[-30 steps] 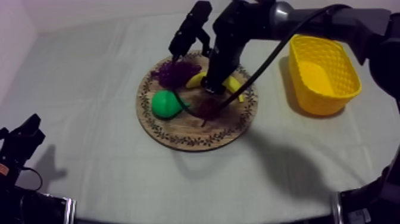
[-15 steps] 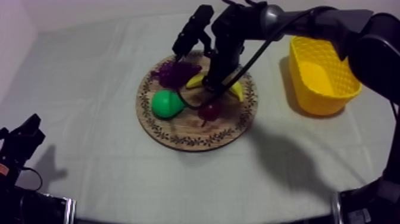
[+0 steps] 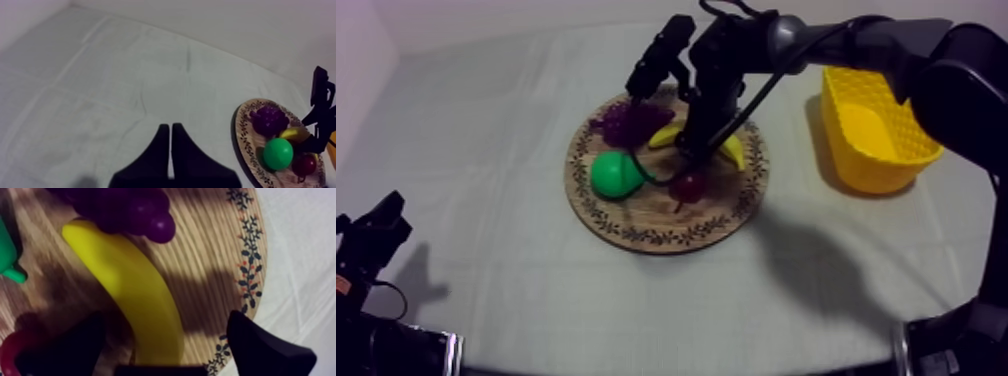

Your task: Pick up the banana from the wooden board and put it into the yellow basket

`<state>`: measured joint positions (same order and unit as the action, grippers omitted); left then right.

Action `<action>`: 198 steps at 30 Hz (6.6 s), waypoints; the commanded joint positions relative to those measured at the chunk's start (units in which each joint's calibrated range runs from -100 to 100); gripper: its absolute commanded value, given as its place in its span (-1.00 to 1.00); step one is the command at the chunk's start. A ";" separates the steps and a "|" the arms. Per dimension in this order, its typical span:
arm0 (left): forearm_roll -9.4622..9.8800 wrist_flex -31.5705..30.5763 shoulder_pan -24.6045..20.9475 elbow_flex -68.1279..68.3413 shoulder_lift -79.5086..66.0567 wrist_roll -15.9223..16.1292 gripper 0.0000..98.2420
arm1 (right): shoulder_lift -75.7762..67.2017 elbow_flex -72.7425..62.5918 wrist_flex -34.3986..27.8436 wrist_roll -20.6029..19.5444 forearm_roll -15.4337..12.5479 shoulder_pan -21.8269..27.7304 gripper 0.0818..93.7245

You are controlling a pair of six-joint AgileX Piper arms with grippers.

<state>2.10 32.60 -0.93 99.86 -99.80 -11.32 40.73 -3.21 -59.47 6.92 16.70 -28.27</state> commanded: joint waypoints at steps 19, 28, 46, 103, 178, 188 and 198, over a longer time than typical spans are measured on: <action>-0.02 -0.02 0.03 0.03 -0.03 0.01 -1.00 | 0.82 -0.02 0.41 2.59 -2.66 0.26 -0.45; -0.02 -0.02 0.03 0.03 -0.03 0.01 -1.00 | 0.77 0.16 0.52 2.24 -2.67 -0.02 -0.57; -0.02 -0.02 0.03 0.03 -0.03 0.01 -1.00 | -8.95 0.15 -3.12 3.64 -3.29 1.68 -0.58; -0.02 -0.02 0.03 0.03 -0.03 0.01 -1.00 | -46.02 34.11 21.11 0.02 -9.13 30.45 -0.58; -0.02 -0.02 0.03 0.03 -0.03 0.01 -1.00 | -39.53 51.14 28.75 -19.76 12.66 24.57 0.52; -0.02 -0.02 0.03 0.03 -0.03 0.01 -1.00 | -42.73 47.10 26.21 -14.80 7.84 24.85 0.51; -0.02 -0.02 0.03 0.03 -0.03 0.01 -1.00 | -51.92 47.76 23.93 -9.77 3.19 24.73 0.50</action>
<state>2.10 32.60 -0.93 99.86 -99.80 -11.32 -9.26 44.37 -35.65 -3.70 20.29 -3.52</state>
